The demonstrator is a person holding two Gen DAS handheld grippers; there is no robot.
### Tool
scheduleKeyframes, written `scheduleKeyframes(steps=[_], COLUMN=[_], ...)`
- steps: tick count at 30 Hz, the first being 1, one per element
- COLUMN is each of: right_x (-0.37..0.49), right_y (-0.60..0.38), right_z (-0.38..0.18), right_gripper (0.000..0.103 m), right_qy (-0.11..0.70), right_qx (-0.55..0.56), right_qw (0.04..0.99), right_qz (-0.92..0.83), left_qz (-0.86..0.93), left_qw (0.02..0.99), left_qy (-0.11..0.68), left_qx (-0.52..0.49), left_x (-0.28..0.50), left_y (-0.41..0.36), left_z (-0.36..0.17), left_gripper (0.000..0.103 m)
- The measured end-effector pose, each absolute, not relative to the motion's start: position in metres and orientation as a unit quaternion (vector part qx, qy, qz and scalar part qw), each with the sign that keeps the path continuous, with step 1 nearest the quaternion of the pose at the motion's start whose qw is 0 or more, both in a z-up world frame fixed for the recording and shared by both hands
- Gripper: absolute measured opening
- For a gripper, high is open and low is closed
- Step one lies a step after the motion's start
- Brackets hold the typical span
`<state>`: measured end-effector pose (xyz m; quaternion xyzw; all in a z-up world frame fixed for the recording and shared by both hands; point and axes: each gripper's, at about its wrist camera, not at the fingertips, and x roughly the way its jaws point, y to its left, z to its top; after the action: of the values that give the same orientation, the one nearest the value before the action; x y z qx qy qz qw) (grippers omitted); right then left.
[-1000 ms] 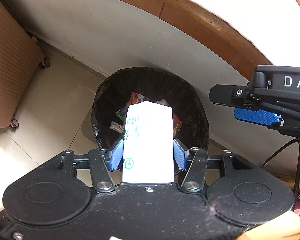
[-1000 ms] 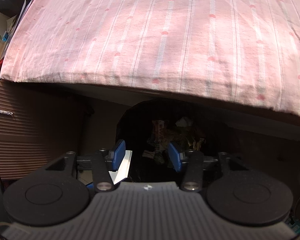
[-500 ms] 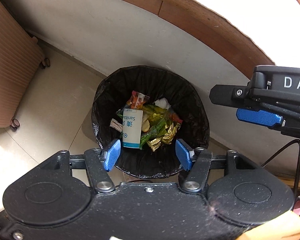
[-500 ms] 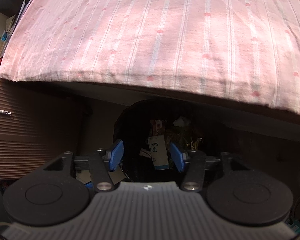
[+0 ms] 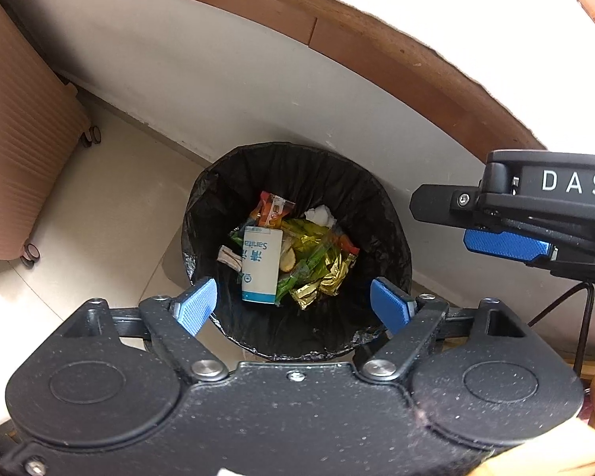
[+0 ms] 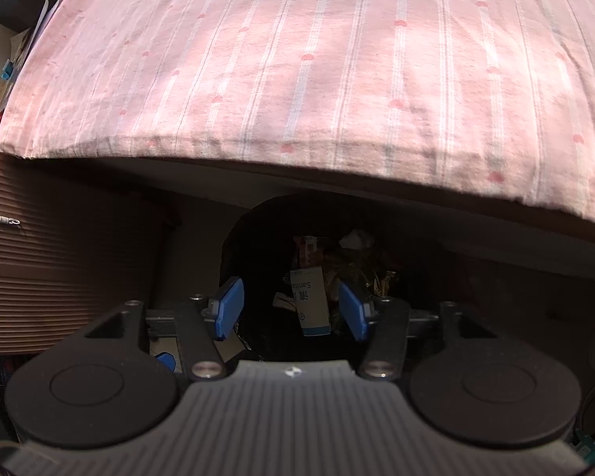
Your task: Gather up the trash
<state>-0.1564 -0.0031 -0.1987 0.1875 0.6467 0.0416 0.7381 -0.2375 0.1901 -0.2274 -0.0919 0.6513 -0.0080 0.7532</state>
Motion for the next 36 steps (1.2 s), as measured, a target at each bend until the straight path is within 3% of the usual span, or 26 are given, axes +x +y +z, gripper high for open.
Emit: scheduleKeyframes(steps=[36], right_x=[-0.168], right_y=[-0.005], right_z=[-0.201], right_gripper=[0.069], right_qy=[0.646], right_qx=[0.188], right_qw=[0.739], right_qz=[0.035], left_qz=[-0.007], left_qw=[0.75], left_qy=[0.655], left_qx=[-0.087], left_x=[-0.252], left_y=[0.18], left_z=[-0.227], left_gripper=[0.086])
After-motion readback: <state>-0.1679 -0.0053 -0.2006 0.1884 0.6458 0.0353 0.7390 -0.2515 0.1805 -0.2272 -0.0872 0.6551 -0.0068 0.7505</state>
